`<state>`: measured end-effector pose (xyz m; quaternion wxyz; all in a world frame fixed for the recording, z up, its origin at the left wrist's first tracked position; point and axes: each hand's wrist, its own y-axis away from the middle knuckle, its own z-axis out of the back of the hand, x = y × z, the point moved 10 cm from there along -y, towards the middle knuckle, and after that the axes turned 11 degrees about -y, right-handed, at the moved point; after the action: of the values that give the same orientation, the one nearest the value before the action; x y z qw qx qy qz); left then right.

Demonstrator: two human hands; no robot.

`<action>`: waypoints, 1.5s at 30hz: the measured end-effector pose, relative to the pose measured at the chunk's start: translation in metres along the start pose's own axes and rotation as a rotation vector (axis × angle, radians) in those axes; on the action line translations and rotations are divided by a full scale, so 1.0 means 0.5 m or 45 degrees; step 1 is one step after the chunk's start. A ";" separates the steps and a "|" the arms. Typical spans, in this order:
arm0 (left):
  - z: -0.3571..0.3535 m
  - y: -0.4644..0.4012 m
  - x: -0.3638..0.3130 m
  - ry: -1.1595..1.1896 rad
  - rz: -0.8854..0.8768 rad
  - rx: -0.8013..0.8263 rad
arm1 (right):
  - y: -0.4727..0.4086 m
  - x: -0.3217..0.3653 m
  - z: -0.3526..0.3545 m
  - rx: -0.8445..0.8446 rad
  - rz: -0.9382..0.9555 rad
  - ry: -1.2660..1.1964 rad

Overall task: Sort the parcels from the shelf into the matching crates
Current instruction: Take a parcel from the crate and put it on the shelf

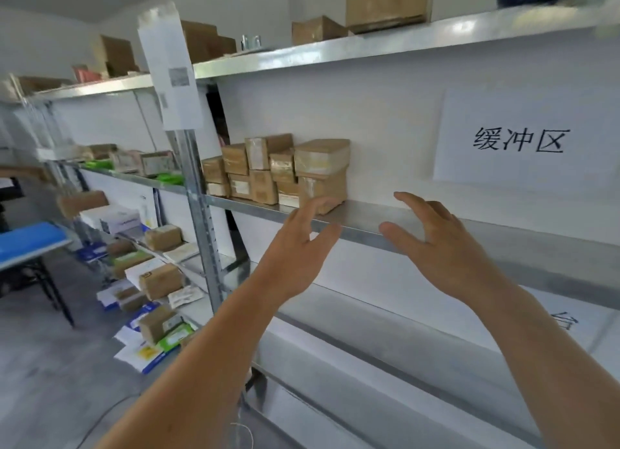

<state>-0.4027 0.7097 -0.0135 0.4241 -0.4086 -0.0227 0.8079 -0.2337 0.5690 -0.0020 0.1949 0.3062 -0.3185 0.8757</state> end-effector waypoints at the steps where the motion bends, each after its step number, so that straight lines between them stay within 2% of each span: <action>1: 0.007 -0.023 0.020 -0.007 0.001 -0.003 | -0.028 0.002 -0.019 0.000 0.012 -0.012; 14: 0.078 -0.455 0.185 -0.134 0.013 -0.092 | -0.482 -0.025 -0.197 -0.023 0.054 -0.117; 22: 0.069 -0.624 0.249 -0.232 0.000 -0.028 | -0.619 -0.043 -0.272 -0.001 -0.030 -0.163; 29: 0.071 -0.660 0.254 -0.254 -0.161 -0.039 | -0.629 -0.029 -0.289 -0.211 -0.084 -0.201; 33: 0.088 -0.655 0.266 -0.017 -0.259 -0.006 | -0.603 0.001 -0.280 -0.338 -0.104 -0.173; 38: 0.114 -0.622 0.243 0.255 -0.359 -0.001 | -0.524 0.066 -0.241 -0.592 0.020 -0.238; 41: 0.109 -0.589 0.216 0.438 -0.429 0.014 | -0.465 0.094 -0.214 -0.671 0.072 -0.219; 45: 0.068 -0.536 0.148 0.545 -0.482 0.140 | -0.356 0.113 -0.142 -0.851 0.065 -0.250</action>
<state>-0.2699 0.9437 0.0643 0.5839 -0.5346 0.0352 0.6099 -0.2090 0.7538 0.0704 0.2309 0.3001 -0.6124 0.6940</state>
